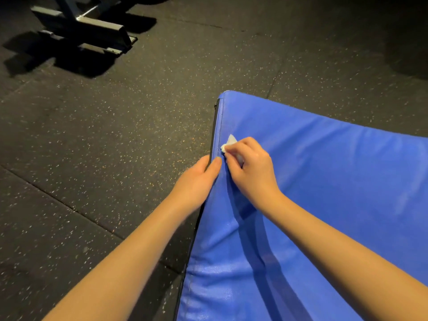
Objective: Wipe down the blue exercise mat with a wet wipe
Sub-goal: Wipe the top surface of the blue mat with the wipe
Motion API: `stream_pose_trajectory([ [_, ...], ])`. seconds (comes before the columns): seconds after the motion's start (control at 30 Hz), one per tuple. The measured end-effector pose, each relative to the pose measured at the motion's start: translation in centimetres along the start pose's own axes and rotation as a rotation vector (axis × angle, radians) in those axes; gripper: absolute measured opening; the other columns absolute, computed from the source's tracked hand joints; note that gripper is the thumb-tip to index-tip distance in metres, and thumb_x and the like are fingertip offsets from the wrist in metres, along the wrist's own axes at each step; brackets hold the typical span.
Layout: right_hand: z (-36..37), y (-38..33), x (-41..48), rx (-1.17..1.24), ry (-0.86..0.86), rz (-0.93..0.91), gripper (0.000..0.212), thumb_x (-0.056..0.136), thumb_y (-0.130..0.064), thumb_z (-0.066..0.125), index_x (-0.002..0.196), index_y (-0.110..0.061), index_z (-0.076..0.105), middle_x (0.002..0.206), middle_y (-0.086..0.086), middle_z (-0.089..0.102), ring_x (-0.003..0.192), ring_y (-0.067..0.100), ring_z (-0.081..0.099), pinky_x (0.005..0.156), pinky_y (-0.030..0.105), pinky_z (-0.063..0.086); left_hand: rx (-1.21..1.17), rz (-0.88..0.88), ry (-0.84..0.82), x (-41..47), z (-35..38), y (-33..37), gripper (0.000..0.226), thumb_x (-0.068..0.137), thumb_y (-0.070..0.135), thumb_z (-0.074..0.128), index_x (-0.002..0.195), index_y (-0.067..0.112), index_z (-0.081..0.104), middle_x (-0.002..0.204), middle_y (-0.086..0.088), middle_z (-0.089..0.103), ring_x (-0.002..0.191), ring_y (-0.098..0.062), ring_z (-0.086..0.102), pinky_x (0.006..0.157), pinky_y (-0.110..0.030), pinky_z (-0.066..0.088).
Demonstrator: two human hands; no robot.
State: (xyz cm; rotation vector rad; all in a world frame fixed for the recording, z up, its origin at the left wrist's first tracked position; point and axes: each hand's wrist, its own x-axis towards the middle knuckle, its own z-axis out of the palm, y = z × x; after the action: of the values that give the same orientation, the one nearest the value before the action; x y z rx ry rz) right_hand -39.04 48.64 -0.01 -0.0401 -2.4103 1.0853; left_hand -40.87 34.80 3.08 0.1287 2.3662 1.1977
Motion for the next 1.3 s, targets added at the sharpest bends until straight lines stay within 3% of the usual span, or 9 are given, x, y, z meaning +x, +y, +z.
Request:
stream_pose_trajectory([
  [0.17, -1.8, 0.7, -1.6, -0.044, -0.105, -0.107, 0.023, 0.089, -0.014, 0.057, 0.107, -0.011, 0.070, 0.103, 0.003, 0.062, 0.088, 0.024, 0.058, 0.071, 0.029, 0.049, 0.113, 0.101, 0.006, 1.6, -0.7, 0.9, 0.041, 0.093, 0.018, 0.057, 0.061, 0.016, 0.031, 0.059, 0.002, 0.028, 0.054, -0.011, 0.022, 0.051, -0.029, 0.019],
  [0.27, -2.0, 0.6, -2.1, -0.076, -0.037, -0.115, 0.028, 0.092, -0.021, 0.050, 0.111, -0.014, 0.069, 0.105, 0.002, 0.062, 0.088, 0.024, 0.055, 0.073, 0.022, 0.044, 0.121, 0.019, 0.027, 1.9, -0.6, 2.4, 0.023, 0.093, 0.039, 0.056, 0.090, 0.017, 0.051, 0.074, 0.001, 0.050, 0.066, -0.015, 0.046, 0.055, -0.028, 0.032],
  [0.33, -2.2, 0.1, -1.7, -0.061, -0.009, -0.115, 0.026, 0.091, -0.017, 0.052, 0.108, -0.011, 0.070, 0.101, 0.004, 0.063, 0.086, 0.026, 0.056, 0.074, 0.022, 0.042, 0.133, 0.049, 0.038, 1.9, -0.8, 3.5, 0.039, 0.091, 0.047, 0.055, 0.122, 0.025, 0.050, 0.096, -0.001, 0.062, 0.088, -0.020, 0.061, 0.068, -0.031, 0.045],
  [0.43, -2.9, 0.6, 0.3, -0.032, 0.011, -0.079, 0.019, 0.090, -0.010, 0.058, 0.103, -0.011, 0.071, 0.094, 0.005, 0.063, 0.083, 0.027, 0.058, 0.074, 0.027, 0.045, 0.104, 0.133, 0.009, 1.7, -1.2, 3.8, 0.043, 0.083, 0.052, 0.052, 0.118, 0.028, 0.056, 0.099, -0.008, 0.068, 0.094, -0.028, 0.064, 0.084, -0.045, 0.051],
  [0.6, -3.0, 1.2, 4.8, 0.041, 0.185, 0.254, 0.018, 0.090, -0.008, 0.060, 0.108, -0.010, 0.062, 0.105, -0.001, 0.065, 0.095, 0.017, 0.059, 0.080, 0.021, 0.042, 0.135, 0.140, 0.004, 0.7, -1.0, 2.4, 0.030, 0.089, 0.041, 0.053, 0.115, 0.026, 0.053, 0.095, -0.018, 0.062, 0.085, -0.034, 0.059, 0.081, -0.050, 0.048],
  [0.8, -1.9, 0.5, 3.0, 0.031, -0.014, -0.146, 0.019, 0.082, 0.004, 0.063, 0.098, -0.003, 0.071, 0.092, 0.009, 0.063, 0.082, 0.008, 0.053, 0.077, 0.004, 0.037, 0.196, 0.139, 0.043, 0.2, -0.3, 0.4, 0.017, 0.094, 0.027, 0.053, 0.109, 0.020, 0.051, 0.075, -0.013, 0.048, 0.064, -0.020, 0.042, 0.061, -0.034, 0.035],
  [0.93, -2.0, 0.8, 5.8, 0.038, 0.225, 0.219, 0.015, 0.088, -0.003, 0.060, 0.097, -0.007, 0.072, 0.097, -0.001, 0.053, 0.087, -0.001, 0.052, 0.078, 0.004, 0.037, 0.226, 0.178, 0.047, 0.3, -0.1, 0.7, 0.015, 0.095, 0.030, 0.051, 0.109, 0.024, 0.048, 0.072, -0.005, 0.046, 0.062, -0.019, 0.042, 0.058, -0.034, 0.033],
  [1.1, -0.4, -1.9, 4.3, 0.000, -0.005, -0.207, 0.018, 0.088, -0.004, 0.058, 0.099, -0.005, 0.072, 0.090, 0.011, 0.063, 0.076, 0.019, 0.056, 0.065, 0.025, 0.043, 0.220, 0.158, 0.071, -0.8, 0.0, -0.2, 0.013, 0.095, 0.029, 0.051, 0.098, 0.017, 0.046, 0.067, -0.004, 0.041, 0.058, -0.018, 0.037, 0.055, -0.033, 0.028],
  [1.3, -2.1, 0.6, 9.4, -0.114, 0.161, 0.273, 0.021, 0.095, -0.011, 0.051, 0.093, -0.005, 0.071, 0.096, 0.016, 0.059, 0.084, 0.026, 0.053, 0.071, 0.025, 0.033, 0.239, 0.210, 0.084, -1.2, 0.1, 0.3, 0.013, 0.096, 0.029, 0.050, 0.100, 0.018, 0.046, 0.068, -0.001, 0.042, 0.058, -0.016, 0.037, 0.055, -0.031, 0.029],
])
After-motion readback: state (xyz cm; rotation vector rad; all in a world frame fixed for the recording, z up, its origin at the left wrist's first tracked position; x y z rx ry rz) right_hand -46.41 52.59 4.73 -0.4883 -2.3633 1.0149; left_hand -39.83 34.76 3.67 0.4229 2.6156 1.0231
